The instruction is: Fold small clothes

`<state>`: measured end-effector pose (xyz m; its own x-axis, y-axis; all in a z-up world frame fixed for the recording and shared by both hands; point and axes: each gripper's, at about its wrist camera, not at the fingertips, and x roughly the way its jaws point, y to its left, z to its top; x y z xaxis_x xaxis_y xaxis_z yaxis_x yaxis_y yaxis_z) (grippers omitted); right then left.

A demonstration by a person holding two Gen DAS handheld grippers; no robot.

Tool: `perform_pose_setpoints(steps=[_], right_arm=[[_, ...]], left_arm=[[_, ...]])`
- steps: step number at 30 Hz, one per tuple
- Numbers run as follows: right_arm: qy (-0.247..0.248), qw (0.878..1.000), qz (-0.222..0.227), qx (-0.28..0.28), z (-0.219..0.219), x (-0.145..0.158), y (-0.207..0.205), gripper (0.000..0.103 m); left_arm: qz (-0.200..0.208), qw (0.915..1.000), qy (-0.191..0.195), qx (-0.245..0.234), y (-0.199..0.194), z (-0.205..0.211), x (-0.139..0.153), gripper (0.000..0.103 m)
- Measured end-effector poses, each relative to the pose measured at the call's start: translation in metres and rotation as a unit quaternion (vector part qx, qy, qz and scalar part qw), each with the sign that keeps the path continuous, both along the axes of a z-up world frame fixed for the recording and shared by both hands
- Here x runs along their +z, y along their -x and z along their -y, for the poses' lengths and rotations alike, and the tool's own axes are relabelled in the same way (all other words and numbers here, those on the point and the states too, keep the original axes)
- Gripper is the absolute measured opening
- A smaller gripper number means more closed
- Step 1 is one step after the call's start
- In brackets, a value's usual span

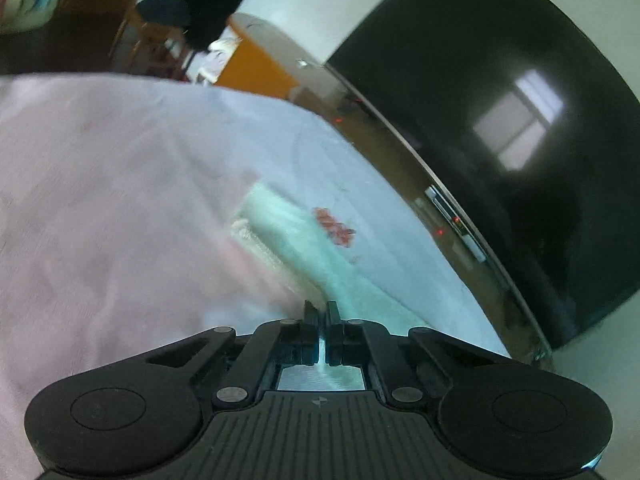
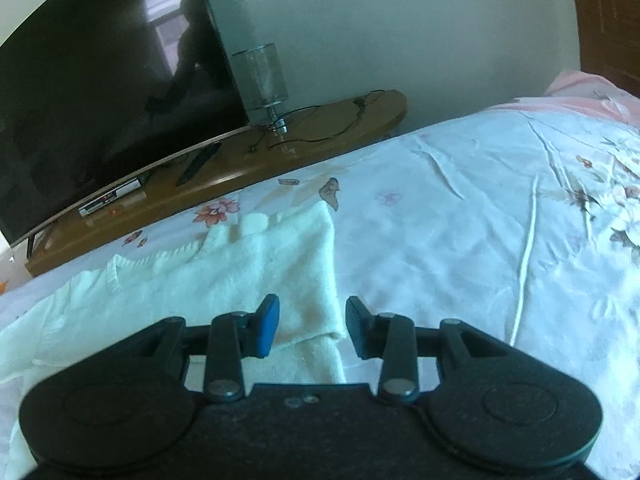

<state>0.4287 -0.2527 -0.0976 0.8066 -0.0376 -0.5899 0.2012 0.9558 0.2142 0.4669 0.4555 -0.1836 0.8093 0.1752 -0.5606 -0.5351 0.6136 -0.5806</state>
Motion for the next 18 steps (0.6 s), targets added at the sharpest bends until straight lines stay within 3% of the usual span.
perform_pose_setpoints(steps=[6, 9, 12, 18], right_arm=[[0.001, 1.0, 0.009, 0.002, 0.007, 0.002, 0.004, 0.037], [-0.006, 1.0, 0.012, 0.001, 0.013, -0.002, 0.0, 0.037], [-0.016, 1.0, 0.013, 0.003, 0.017, -0.006, -0.003, 0.037], [-0.027, 0.999, 0.017, 0.019, 0.025, -0.01, -0.002, 0.037]], left_arm=[[0.012, 0.9946, -0.061, -0.083, -0.024, 0.051, 0.033, 0.003], [0.014, 0.9876, -0.091, -0.127, -0.037, 0.085, 0.046, 0.003], [0.03, 0.9728, -0.123, -0.194, -0.051, 0.133, 0.067, 0.003], [0.022, 0.9267, -0.182, -0.328, -0.09, 0.252, 0.088, 0.003]])
